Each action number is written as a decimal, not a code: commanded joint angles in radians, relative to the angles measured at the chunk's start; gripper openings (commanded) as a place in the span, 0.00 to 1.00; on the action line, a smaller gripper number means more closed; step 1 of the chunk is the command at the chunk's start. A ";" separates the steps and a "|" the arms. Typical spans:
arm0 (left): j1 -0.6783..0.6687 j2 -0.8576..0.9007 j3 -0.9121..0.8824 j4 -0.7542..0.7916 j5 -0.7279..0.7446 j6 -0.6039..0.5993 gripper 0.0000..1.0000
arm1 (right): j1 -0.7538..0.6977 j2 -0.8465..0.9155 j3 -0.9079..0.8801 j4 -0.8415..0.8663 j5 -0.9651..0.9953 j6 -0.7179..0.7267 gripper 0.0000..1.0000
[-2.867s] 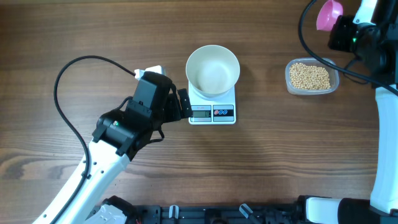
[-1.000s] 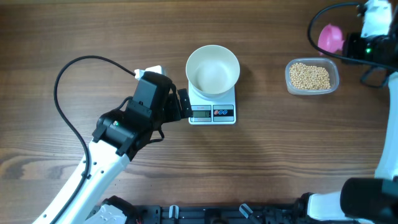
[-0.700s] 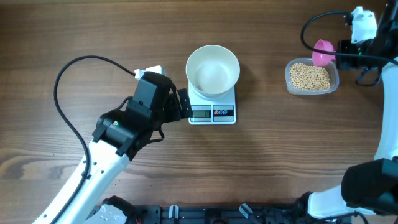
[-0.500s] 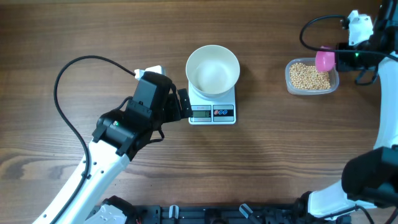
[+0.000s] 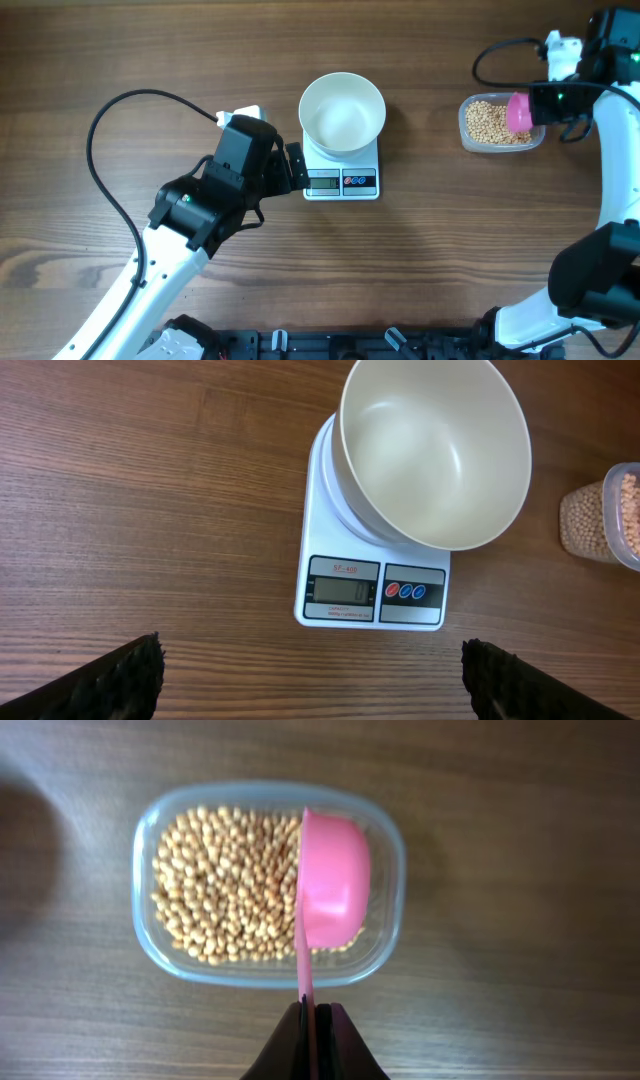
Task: Scoop item into bowl and weigh 150g on scale
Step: 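Dip the pink scoop into the soybeans and scoop them up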
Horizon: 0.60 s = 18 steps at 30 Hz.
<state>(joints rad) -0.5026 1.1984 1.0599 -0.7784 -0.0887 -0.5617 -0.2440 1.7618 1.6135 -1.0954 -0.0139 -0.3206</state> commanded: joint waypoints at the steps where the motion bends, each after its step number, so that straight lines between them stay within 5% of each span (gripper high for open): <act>1: 0.005 -0.007 0.000 0.002 -0.010 0.008 1.00 | 0.018 0.017 -0.058 0.027 0.013 -0.017 0.04; 18: 0.005 -0.007 0.000 0.002 -0.010 0.008 1.00 | 0.007 0.017 -0.092 0.010 -0.237 -0.020 0.04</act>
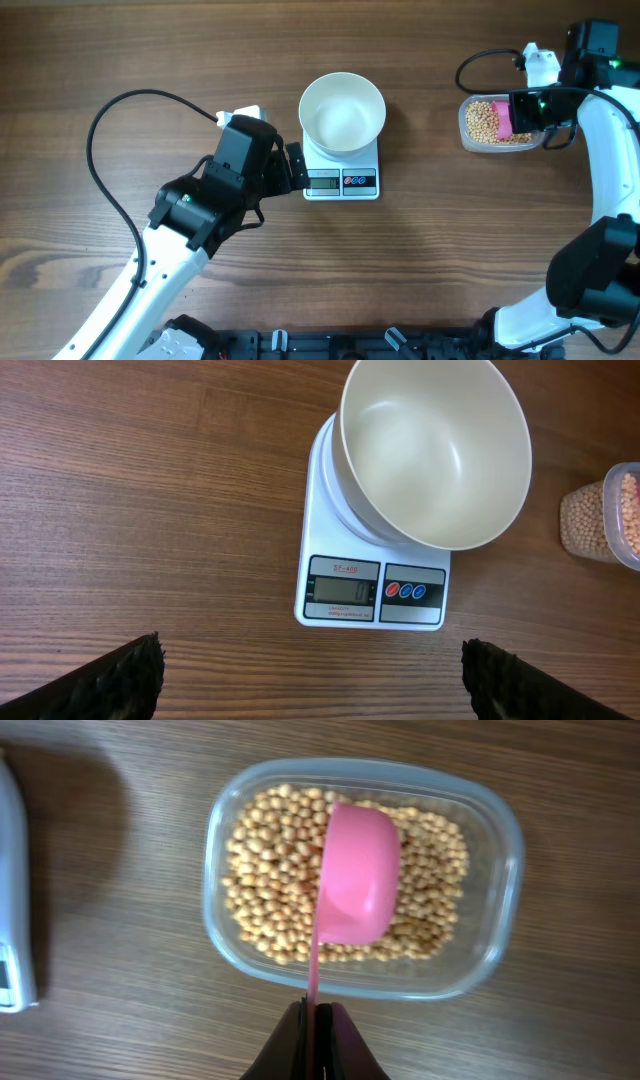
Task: Scoop item into bowl and weigh 150g on scale
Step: 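Dip the pink scoop into the soybeans and scoop them up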
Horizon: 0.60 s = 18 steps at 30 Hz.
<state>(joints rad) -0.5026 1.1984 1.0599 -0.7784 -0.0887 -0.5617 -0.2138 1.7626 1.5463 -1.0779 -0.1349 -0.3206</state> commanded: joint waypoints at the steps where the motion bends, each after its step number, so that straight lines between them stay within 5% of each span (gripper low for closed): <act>1: 0.005 -0.007 0.000 0.002 -0.010 0.008 1.00 | -0.034 0.016 -0.034 -0.008 -0.138 -0.020 0.04; 18: 0.005 -0.007 0.000 0.002 -0.010 0.008 1.00 | -0.222 0.018 -0.115 0.011 -0.452 -0.016 0.04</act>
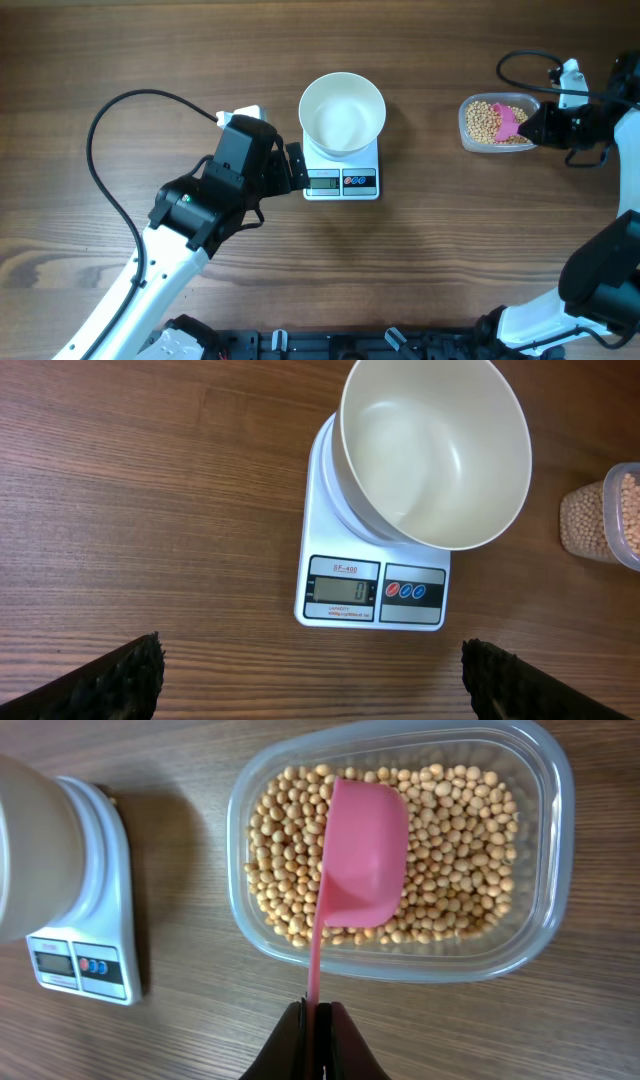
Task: Scoop item into bowl and weigh 150g on scale
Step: 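Dip the pink scoop into the soybeans and scoop them up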
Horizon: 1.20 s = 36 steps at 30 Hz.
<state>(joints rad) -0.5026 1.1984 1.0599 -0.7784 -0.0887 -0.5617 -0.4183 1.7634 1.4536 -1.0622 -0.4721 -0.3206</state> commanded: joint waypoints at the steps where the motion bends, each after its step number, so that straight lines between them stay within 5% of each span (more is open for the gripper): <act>1: 0.005 -0.007 0.000 0.002 -0.010 0.008 1.00 | -0.027 0.018 -0.023 -0.004 -0.139 -0.016 0.04; 18: 0.005 -0.007 0.000 0.002 -0.010 0.008 1.00 | -0.041 0.094 -0.023 0.005 -0.180 0.062 0.04; 36: 0.005 -0.007 0.000 0.002 -0.010 0.008 1.00 | -0.214 0.094 -0.023 -0.024 -0.425 0.088 0.04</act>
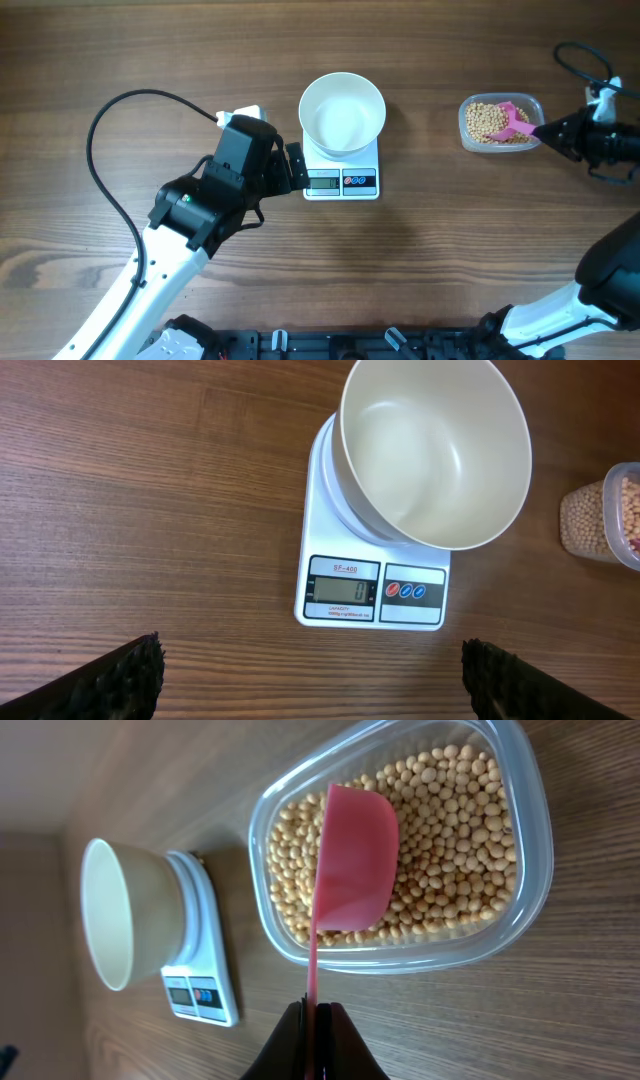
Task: Scoop item into bowl and weigh 150g on scale
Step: 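Dip the pink scoop into the soybeans and scoop them up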
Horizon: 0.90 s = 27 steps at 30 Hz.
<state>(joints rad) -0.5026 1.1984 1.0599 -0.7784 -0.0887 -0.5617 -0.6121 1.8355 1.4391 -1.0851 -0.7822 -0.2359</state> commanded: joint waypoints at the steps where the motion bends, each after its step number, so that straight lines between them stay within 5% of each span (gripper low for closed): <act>1: 0.005 -0.007 0.000 0.002 -0.010 0.008 1.00 | -0.028 0.022 -0.008 -0.001 -0.126 0.004 0.04; 27: 0.005 -0.007 0.000 0.002 -0.010 0.008 1.00 | -0.214 0.026 -0.118 0.003 -0.380 0.000 0.04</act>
<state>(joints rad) -0.5026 1.1984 1.0599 -0.7784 -0.0887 -0.5617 -0.8219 1.8423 1.3289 -1.0809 -1.0870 -0.2321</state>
